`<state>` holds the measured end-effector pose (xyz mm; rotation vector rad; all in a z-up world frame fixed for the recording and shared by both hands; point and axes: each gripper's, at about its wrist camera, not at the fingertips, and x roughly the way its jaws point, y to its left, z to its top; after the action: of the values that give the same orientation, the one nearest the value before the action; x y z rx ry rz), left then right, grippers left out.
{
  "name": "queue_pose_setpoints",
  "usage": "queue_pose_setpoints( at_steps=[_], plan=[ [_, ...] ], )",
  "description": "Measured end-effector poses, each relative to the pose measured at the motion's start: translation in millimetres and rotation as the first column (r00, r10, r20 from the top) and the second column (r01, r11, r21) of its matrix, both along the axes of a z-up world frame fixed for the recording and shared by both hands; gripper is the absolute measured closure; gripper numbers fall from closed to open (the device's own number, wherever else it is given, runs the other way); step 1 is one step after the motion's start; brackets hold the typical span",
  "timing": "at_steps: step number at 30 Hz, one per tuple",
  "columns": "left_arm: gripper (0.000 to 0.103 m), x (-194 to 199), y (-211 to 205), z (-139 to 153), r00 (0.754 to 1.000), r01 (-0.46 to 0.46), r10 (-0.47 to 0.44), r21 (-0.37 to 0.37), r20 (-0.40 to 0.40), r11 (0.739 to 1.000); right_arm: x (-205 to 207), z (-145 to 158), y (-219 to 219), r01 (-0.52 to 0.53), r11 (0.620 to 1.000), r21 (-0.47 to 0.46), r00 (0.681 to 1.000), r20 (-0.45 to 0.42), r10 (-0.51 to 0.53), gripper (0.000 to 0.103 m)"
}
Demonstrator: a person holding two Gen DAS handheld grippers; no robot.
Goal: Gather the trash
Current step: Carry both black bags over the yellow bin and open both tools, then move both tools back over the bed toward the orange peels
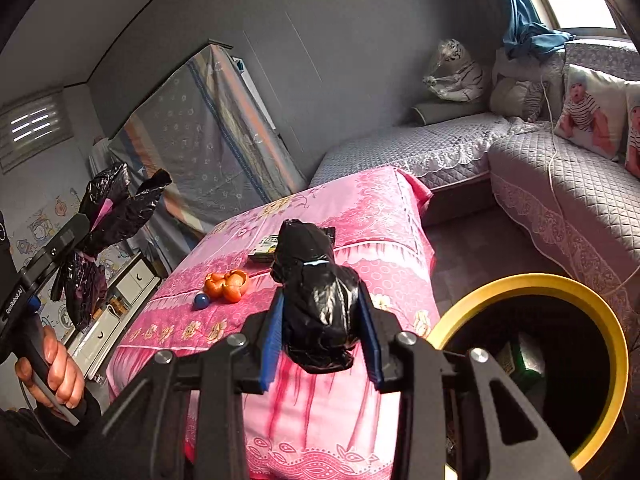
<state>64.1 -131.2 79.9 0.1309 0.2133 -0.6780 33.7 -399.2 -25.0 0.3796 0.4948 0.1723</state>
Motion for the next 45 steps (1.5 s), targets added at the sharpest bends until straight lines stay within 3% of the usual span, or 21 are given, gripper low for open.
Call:
queue_pose_setpoints(
  at_steps=[8,21,27,35,37,39,42,45],
  plan=[
    [0.073,-9.8,-50.8,-1.3,0.994,0.109,-0.11,0.037,0.013,0.993,-24.3,-16.8,-45.3,0.142,0.99,-0.004,0.99,-0.013,-0.142,0.071],
    [0.072,0.1,-144.9,-28.1,0.968,0.252,-0.249,0.13,-0.044,0.959,-39.3,-63.7,-98.9,0.347,0.937,-0.029,0.927,-0.137,-0.348,0.07],
    [0.072,23.3,-189.5,-53.4,0.953,0.283,-0.257,0.173,-0.157,0.943,-38.1,-86.7,-118.0,0.395,0.919,0.006,0.899,-0.207,-0.385,0.07],
    [0.071,56.6,-239.9,-82.3,0.895,0.359,-0.301,0.134,-0.329,0.923,-40.3,-103.7,-130.1,0.418,0.908,0.023,0.882,-0.251,-0.399,0.069],
    [0.067,64.7,-245.9,-87.2,0.886,0.356,-0.296,0.117,-0.356,0.927,-42.9,-104.4,-132.6,0.428,0.904,0.028,0.878,-0.251,-0.408,0.066],
    [0.047,71.1,-247.1,-89.8,0.879,0.352,-0.296,0.091,-0.375,0.931,-47.0,-103.8,-136.0,0.446,0.894,0.035,0.871,-0.246,-0.425,0.059],
    [0.023,75.1,-240.2,-91.8,0.888,0.327,-0.282,0.067,-0.362,0.943,-54.8,-100.1,-142.3,0.476,0.878,0.047,0.86,-0.232,-0.454,0.05],
    [0.008,82.4,-228.4,-92.1,0.892,0.289,-0.259,0.027,-0.371,0.957,-62.4,-95.4,-149.2,0.505,0.861,0.062,0.848,-0.219,-0.482,0.045]
  ],
)
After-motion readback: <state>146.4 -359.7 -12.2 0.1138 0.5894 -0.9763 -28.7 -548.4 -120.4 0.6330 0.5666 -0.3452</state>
